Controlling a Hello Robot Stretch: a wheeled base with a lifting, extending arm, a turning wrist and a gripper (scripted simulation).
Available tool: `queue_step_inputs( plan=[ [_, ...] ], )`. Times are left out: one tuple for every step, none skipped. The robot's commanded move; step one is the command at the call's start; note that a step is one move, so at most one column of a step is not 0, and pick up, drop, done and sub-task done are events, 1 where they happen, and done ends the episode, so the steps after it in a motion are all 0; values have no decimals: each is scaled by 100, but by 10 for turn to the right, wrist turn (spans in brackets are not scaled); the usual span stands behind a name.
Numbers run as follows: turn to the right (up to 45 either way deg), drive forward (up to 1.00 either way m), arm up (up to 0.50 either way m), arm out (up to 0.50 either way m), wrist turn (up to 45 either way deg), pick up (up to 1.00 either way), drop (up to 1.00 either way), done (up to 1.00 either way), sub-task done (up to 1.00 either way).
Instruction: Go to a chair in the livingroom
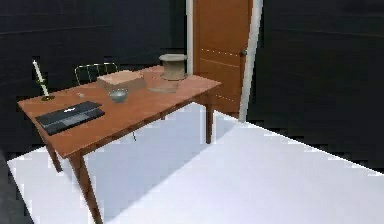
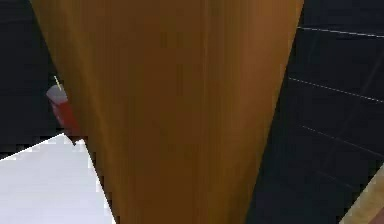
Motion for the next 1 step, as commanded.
queue_step_inputs(
  plan=[
    [180,0,0,0,0,0,0,0,0]
  ],
)
